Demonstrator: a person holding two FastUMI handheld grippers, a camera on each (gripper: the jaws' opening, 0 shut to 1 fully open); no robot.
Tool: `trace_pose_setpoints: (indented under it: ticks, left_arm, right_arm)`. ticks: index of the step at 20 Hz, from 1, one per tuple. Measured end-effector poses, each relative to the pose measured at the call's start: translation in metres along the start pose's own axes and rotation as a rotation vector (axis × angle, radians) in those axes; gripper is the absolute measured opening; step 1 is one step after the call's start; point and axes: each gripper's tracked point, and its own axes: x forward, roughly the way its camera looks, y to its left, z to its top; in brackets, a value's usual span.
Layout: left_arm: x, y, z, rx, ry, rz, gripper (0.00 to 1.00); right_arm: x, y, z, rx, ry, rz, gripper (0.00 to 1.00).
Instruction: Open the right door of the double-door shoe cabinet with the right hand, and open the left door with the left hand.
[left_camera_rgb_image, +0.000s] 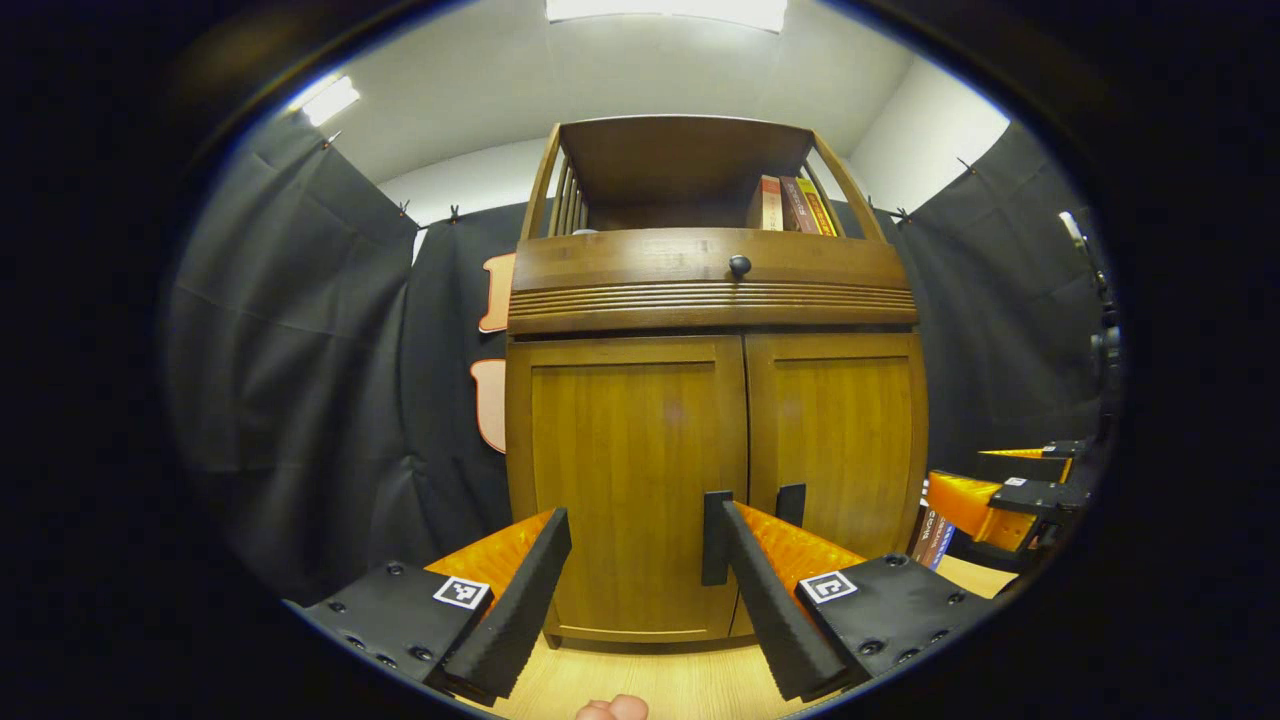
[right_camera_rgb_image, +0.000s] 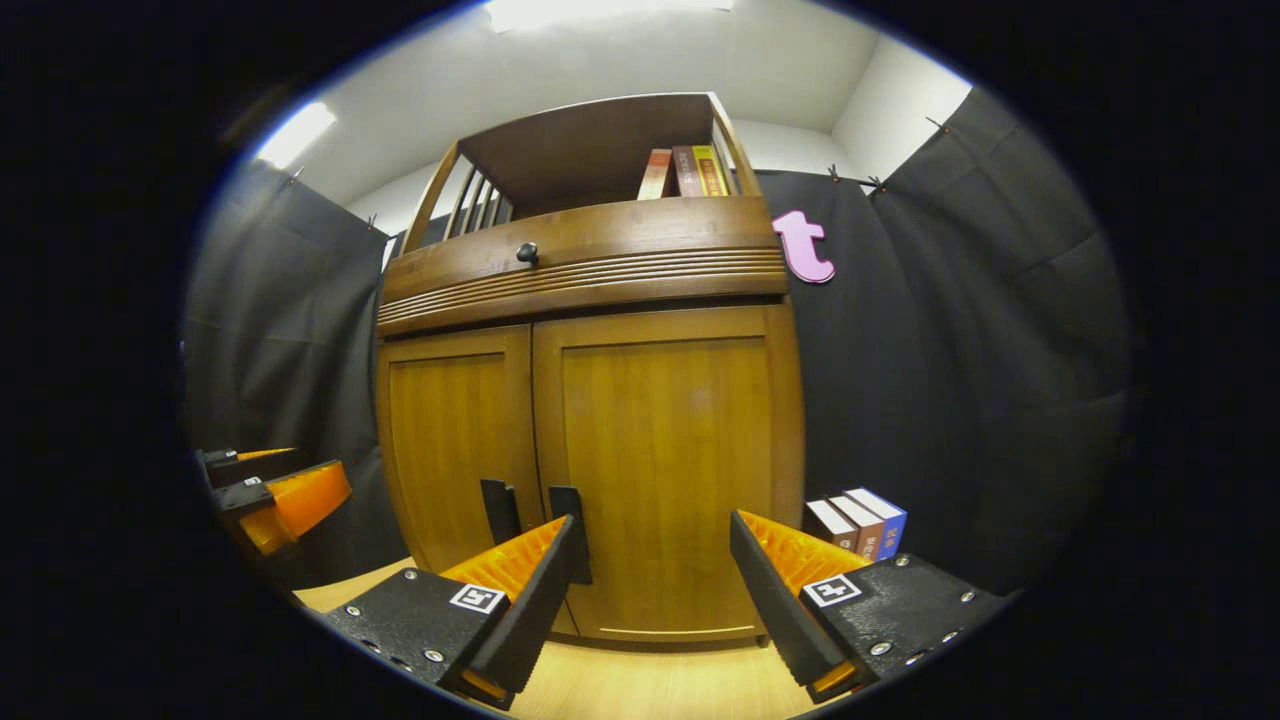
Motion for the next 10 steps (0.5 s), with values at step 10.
trace_pose_setpoints:
  ticks: [10]
  left_arm:
    - [-0.02,0.039,0.01,0.034,-0.017,0.051,0.96]
  right_arm:
    - [0.109,0.059,-0.056,-0.081,0.046,0.038,0.93]
